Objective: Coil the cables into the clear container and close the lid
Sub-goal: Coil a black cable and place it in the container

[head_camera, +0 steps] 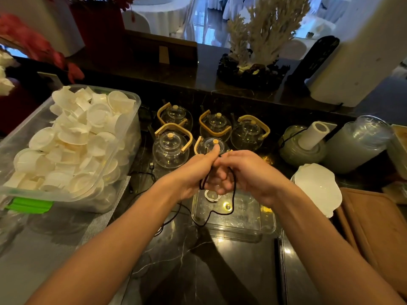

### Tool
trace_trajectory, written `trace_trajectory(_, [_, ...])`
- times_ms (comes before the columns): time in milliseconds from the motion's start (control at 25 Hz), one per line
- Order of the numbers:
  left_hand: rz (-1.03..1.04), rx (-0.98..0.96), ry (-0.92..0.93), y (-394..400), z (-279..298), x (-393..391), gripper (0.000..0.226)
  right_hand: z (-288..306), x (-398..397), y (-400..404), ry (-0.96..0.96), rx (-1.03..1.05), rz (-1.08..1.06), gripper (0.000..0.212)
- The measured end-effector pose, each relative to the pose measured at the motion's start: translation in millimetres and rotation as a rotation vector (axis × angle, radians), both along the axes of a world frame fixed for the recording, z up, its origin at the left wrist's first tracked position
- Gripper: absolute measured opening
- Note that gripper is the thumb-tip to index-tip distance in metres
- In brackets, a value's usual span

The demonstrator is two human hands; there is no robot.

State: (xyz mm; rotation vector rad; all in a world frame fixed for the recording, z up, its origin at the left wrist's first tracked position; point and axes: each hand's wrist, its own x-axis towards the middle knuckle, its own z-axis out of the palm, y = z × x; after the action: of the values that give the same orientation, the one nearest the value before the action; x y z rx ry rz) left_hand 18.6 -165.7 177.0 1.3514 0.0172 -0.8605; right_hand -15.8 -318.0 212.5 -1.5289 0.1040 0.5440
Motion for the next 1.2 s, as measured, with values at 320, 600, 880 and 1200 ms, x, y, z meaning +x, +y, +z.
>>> trace_trajectory(320, [0.342,-0.577,0.241,5,18,19,0.044,-52,-45,15,0.118,0.151,0.048,0.037])
trace_trajectory(600, [0.188,-0.656,0.221,36,26,26,0.047,-88,-29,-36,0.251,0.373,-0.233,0.042])
trace_trajectory(880, [-0.095,-0.353,0.353,-11,-17,-16,0.051,-48,28,-40,0.201,0.056,-0.239,0.037])
trace_trajectory(1200, [0.260,-0.332,0.427,-25,-41,-18,0.055,-35,-12,-5,-0.252,-0.639,0.081,0.024])
